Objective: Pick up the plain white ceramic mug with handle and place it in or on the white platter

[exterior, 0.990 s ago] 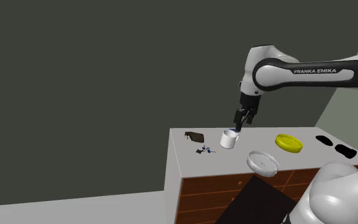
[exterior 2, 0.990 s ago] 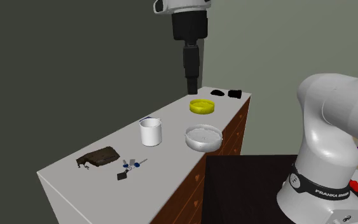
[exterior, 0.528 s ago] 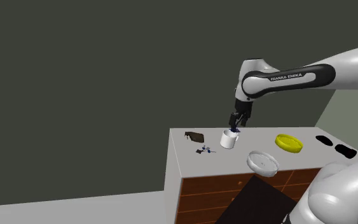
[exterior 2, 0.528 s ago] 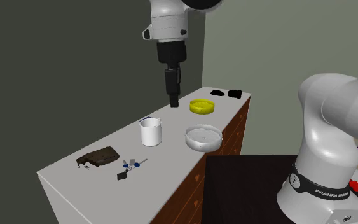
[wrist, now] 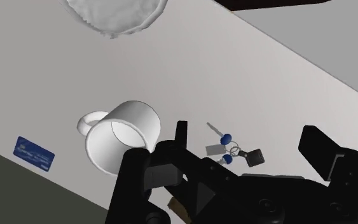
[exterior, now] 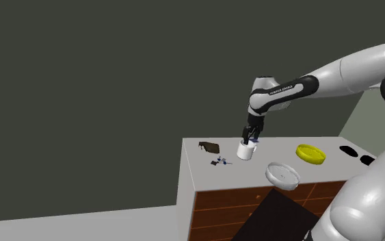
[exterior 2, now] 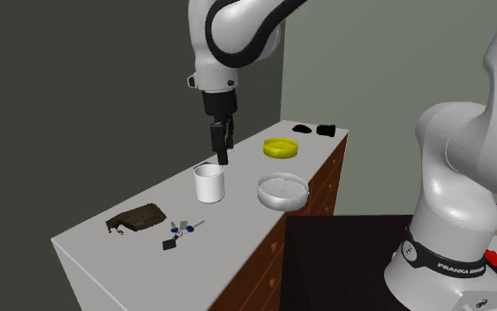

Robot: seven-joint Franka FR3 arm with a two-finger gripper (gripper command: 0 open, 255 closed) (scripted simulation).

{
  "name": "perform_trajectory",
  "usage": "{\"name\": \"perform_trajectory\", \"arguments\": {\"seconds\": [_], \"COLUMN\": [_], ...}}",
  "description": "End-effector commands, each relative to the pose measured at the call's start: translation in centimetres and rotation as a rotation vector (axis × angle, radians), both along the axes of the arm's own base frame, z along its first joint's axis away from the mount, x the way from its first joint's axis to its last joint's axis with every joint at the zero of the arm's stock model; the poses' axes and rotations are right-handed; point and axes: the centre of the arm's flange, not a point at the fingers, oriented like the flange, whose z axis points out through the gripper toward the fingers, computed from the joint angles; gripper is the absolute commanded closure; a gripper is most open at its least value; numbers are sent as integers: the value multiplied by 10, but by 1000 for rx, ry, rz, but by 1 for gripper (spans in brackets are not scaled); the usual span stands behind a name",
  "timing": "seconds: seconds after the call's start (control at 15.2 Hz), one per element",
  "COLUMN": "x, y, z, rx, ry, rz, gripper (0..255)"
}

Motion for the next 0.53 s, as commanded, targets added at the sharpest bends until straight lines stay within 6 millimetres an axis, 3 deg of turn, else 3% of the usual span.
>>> {"name": "perform_trajectory", "arguments": {"seconds": [0.0, 0.46], "x": [14, 55], "y": [-18, -78], "z": [-18, -76], "rx": [2, 13], "ry": [-2, -3], "rz": [-3, -15], "gripper": [0, 0]}}
